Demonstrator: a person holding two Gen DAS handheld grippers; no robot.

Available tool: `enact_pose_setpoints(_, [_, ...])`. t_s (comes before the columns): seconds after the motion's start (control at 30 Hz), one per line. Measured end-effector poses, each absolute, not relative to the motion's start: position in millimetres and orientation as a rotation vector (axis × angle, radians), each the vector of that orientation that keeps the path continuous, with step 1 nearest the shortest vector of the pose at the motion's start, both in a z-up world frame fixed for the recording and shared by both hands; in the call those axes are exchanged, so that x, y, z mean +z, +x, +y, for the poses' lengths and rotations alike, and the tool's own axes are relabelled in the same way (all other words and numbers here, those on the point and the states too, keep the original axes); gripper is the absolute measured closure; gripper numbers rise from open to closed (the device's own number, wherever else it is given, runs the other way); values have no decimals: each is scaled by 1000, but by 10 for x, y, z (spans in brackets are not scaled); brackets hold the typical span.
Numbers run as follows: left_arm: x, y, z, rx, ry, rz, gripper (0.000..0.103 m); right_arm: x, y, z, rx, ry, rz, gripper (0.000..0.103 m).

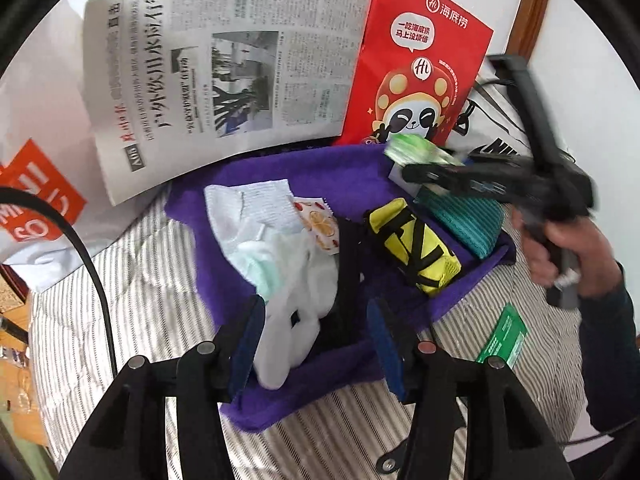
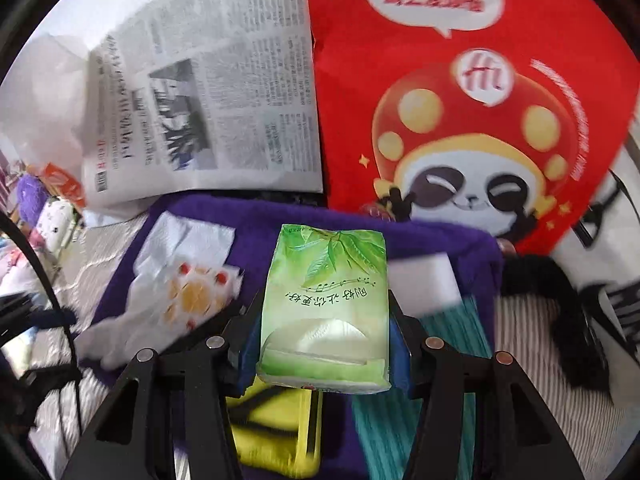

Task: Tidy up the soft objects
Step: 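Lower the green tissue pack onto the purple towel and open the right gripper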

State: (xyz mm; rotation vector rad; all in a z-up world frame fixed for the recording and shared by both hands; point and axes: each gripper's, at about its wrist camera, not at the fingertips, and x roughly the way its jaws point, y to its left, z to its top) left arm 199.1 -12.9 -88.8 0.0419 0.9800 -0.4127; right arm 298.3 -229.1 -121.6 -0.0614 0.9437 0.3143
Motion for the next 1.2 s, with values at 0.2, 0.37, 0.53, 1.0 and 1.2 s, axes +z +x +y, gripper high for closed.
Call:
enact_pose_setpoints(0.2, [-887,1914,-45,-401,47,980,50,-1437,3275,-2121,290,-98,1002,50])
enact_pose_setpoints(0.37, [-935,1887,8,-406,35,987,50,-1610,3430,-2035,276,-132,1053,50])
enact_pose_setpoints(0.53, [-965,1876,-8,-420,32,990,50,-1696,3480,-1987,266,-165,1074,50])
enact_pose_setpoints(1.0, [-996,1694,59,-396,75,1028,50,-1624,3495,-1952,296,-182,1108,31])
enact_pose_setpoints(1.2, [-1037,1432,16,-445,104,1043,43,-1340,3351,-1988,267,-166,1071,30])
